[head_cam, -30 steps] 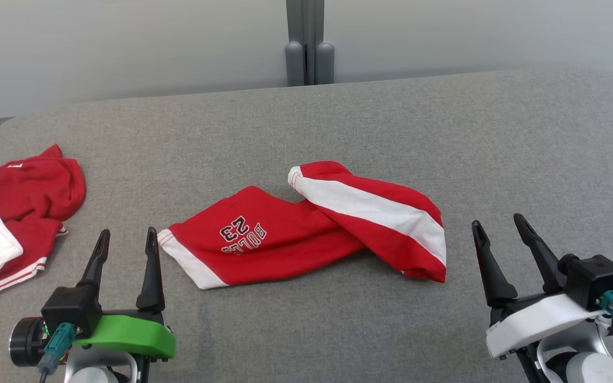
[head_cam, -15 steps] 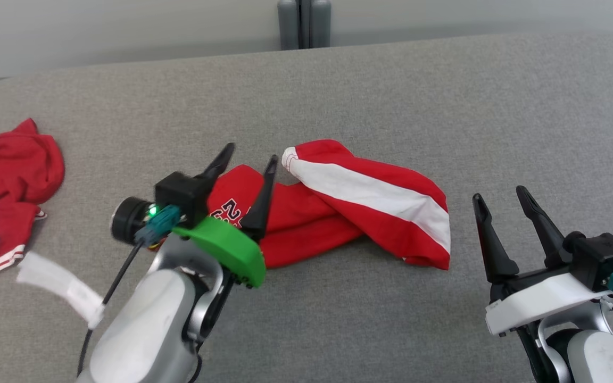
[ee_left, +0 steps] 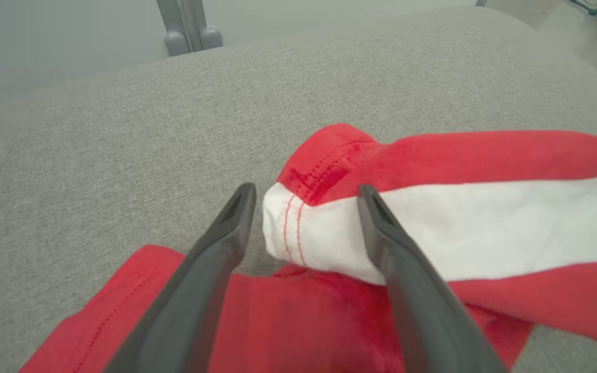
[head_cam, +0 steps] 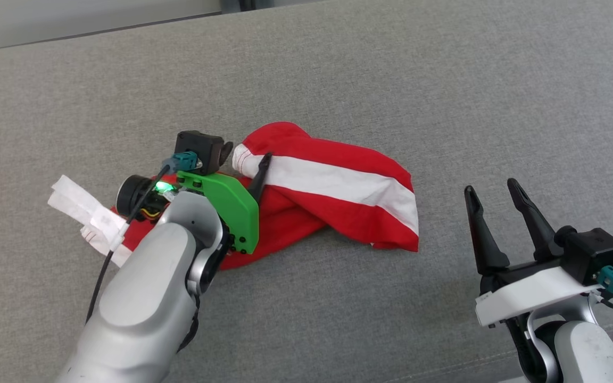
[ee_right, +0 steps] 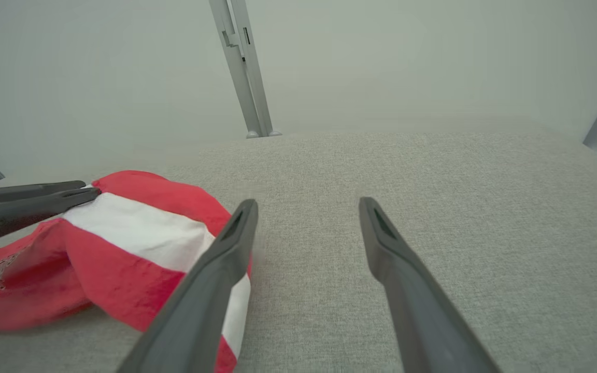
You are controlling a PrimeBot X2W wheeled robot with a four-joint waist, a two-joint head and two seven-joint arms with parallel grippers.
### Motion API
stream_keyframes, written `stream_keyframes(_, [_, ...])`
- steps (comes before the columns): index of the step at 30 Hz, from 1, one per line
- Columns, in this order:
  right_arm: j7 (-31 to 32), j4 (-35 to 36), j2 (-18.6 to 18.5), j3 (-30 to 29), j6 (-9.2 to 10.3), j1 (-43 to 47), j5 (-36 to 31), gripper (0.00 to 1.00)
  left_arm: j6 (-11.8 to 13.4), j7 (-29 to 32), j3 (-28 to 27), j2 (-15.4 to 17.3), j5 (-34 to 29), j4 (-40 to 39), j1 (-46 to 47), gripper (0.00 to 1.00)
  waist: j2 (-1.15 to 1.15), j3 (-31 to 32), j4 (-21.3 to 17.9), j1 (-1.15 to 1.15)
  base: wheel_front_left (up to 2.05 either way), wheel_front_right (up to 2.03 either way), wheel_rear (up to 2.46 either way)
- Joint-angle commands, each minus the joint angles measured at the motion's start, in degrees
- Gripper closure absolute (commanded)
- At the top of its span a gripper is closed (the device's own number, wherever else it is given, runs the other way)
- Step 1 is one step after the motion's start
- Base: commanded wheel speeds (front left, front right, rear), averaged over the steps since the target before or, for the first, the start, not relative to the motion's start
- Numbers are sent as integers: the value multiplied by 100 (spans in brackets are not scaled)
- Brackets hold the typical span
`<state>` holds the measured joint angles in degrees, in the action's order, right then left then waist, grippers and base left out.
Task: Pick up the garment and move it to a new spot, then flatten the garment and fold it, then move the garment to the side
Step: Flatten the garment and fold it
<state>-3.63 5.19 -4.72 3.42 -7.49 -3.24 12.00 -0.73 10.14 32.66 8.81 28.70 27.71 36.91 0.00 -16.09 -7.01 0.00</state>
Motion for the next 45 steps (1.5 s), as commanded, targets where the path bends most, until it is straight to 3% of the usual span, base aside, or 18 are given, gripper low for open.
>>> stream_keyframes(1, [-47,-26,9,-1,0,-89,25,0,75,22,-68,30,82,94,105,0,0,-91,-94,0,0,0,0])
stream_keyframes(2, [-54,-41,16,-2,0,-101,22,0,90,105,-70,39,97,195,127,0,0,-94,-99,0,0,0,0])
stream_keyframes(3, [-60,-53,20,-4,0,-101,23,0,93,164,-80,31,149,250,127,9,0,-97,-101,0,0,0,0])
stream_keyframes(4, [-69,-65,23,-7,0,-102,22,0,114,239,-104,15,184,314,144,50,0,-101,-98,0,0,0,0])
stream_keyframes(6, [-87,-85,31,-1,0,-124,28,0,-6,385,-71,-5,273,386,142,100,0,-102,-93,0,0,0,0])
stream_keyframes(12, [-131,-128,47,3,0,-178,35,0,-231,710,27,17,453,511,77,100,0,-122,-76,0,0,0,0])
stream_keyframes(20, [-189,-168,65,-82,0,-182,-13,0,-110,202,-57,159,302,227,109,100,0,-73,-38,0,0,0,0])
stream_keyframes(28, [-161,-57,36,-258,0,-49,-90,0,383,-423,-399,627,142,-814,-382,100,0,79,182,0,0,0,0])
stream_keyframes(35, [-72,97,43,-438,0,63,-146,0,1257,-516,-1014,1239,261,-2356,-1807,100,0,126,437,0,0,0,0])
stream_keyframes(39, [-28,166,44,-471,0,57,-164,0,1648,-421,-1223,1365,458,-3025,-2676,100,0,105,549,0,0,0,0])
stream_keyframes(42, [3,195,19,-433,0,13,-164,0,1769,-363,-1266,1304,623,-3189,-3120,100,0,92,576,0,0,0,0])
stream_keyframes(45, [32,240,5,-416,0,-12,-174,0,1487,-550,-1150,1152,812,-3136,-3252,100,0,83,617,0,0,0,0])
